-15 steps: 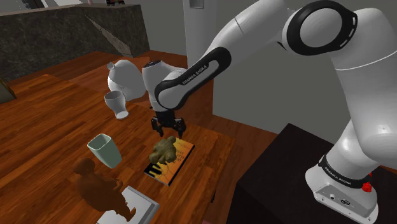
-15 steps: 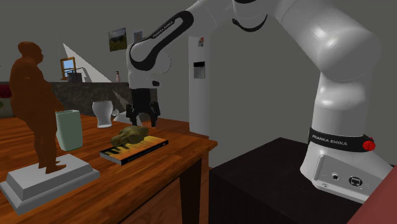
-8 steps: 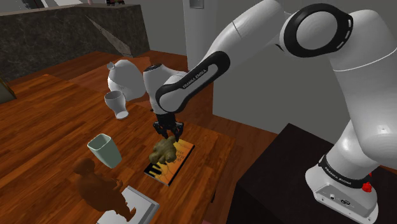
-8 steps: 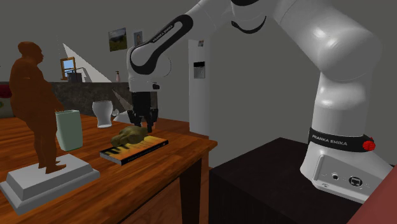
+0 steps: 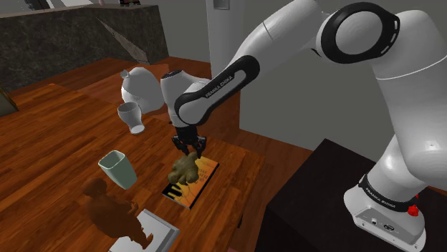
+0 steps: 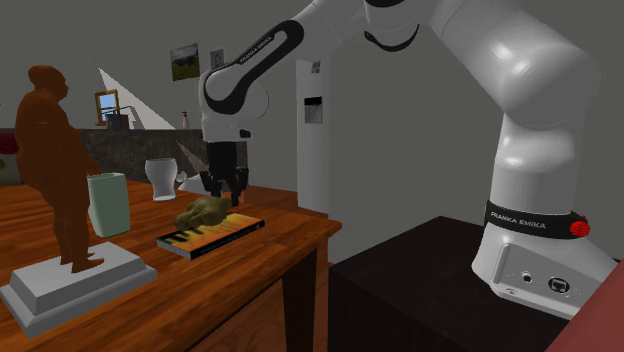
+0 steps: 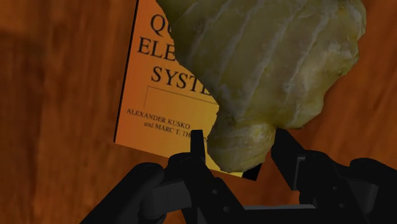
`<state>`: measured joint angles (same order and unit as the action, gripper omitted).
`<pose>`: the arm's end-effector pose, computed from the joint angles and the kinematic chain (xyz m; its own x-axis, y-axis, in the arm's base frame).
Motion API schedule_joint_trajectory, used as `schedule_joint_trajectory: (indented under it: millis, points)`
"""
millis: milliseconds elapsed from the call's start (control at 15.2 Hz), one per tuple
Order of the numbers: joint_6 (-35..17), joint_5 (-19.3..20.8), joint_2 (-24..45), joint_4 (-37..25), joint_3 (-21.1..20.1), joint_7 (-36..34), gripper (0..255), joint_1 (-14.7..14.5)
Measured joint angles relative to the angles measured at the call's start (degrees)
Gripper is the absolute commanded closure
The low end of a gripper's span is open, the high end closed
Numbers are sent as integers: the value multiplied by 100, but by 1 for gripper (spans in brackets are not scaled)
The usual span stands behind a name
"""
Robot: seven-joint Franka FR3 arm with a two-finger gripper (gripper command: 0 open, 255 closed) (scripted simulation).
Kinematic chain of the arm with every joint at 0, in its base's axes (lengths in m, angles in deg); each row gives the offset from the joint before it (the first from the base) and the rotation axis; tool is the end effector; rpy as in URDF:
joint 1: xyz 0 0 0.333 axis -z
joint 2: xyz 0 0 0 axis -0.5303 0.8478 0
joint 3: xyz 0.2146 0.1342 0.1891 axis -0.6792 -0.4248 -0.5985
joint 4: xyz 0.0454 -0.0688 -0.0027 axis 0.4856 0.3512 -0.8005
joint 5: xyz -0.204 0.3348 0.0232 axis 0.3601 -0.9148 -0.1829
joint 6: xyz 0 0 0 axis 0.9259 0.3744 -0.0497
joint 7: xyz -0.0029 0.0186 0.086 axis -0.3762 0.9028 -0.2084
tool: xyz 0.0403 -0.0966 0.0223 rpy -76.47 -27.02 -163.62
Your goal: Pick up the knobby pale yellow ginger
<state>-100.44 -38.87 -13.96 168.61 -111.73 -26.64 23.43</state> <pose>0.5924 0.3283 0.2375 0.5567 -0.8264 -0.0850 -0.8204 -0.5630 0.0997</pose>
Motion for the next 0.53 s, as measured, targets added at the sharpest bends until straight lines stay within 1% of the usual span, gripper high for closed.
schedule_joint_trajectory:
  millis: [528]
  points:
    - [400, -134, -348, -68, -106, 42, 255, 63]
